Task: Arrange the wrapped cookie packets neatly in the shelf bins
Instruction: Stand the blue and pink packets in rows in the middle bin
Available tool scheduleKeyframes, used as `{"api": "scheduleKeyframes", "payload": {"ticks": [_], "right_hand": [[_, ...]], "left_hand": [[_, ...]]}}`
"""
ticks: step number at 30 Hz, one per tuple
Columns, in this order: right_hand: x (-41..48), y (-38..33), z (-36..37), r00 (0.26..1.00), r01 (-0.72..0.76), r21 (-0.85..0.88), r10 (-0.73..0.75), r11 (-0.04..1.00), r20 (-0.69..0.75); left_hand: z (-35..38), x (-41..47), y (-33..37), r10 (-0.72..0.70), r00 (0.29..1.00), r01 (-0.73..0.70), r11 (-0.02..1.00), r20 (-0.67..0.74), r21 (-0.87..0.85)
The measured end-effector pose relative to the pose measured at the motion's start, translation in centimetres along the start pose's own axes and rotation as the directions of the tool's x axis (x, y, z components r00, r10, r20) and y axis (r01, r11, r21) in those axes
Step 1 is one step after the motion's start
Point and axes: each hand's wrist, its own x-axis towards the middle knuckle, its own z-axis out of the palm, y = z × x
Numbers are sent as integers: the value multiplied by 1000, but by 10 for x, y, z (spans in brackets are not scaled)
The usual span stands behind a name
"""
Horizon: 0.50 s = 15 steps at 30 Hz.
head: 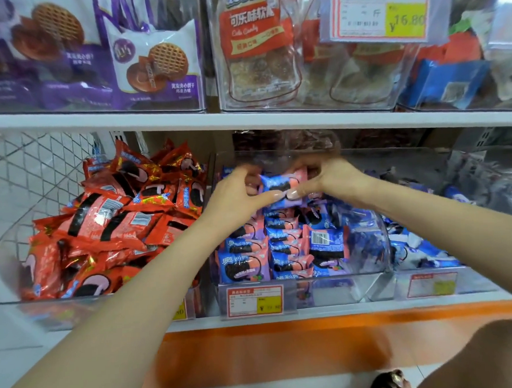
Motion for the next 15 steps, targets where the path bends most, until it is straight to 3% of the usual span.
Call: {"api": "scheduleKeyframes", "payload": {"ticks": [3,6,10,15], "right_hand": [[-13,3,2,997,11,35,-14,999,76],[-13,8,-2,995,-9,-50,14,999,99],[14,18,-17,996,-74,-292,55,954,-71],[54,30,-1,989,-128,-328,94,936,-117]], "left_hand": [[9,1,5,24,1000,-24,1000,-5,-4],[14,1,3,-12,1000,12,1000,0,5],[4,6,-6,-57,988,74,990,-144,117],[-4,2,-12,-26,985,60,980,-173,192]]}}
